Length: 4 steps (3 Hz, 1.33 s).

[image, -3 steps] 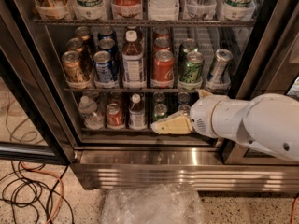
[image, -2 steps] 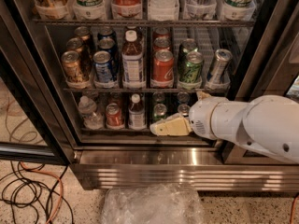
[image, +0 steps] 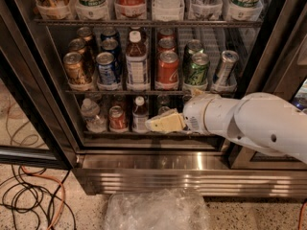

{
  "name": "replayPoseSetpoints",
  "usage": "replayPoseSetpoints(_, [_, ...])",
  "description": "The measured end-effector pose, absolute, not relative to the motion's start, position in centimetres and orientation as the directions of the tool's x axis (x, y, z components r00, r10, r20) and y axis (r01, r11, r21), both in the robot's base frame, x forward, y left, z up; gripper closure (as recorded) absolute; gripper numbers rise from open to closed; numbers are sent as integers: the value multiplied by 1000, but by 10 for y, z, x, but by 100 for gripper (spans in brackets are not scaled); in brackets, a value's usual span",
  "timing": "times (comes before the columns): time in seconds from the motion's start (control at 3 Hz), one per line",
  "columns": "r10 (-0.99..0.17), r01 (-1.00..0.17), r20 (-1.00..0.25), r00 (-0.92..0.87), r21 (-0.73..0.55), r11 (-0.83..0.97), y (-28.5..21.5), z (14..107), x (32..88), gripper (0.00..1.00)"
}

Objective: Pick blue plastic bottle from middle shelf of fridge

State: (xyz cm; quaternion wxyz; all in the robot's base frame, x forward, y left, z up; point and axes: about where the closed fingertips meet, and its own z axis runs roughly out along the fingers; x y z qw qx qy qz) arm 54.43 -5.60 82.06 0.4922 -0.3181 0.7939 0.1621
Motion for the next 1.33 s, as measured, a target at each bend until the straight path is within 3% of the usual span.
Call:
replayPoseSetpoints(1.0, [-335,-670,-895,-293,-57,740,-46,816,554,37])
replayPoseSetpoints(1.33, [-312,-691,-924,-222,-77,719,-19,817,585,25])
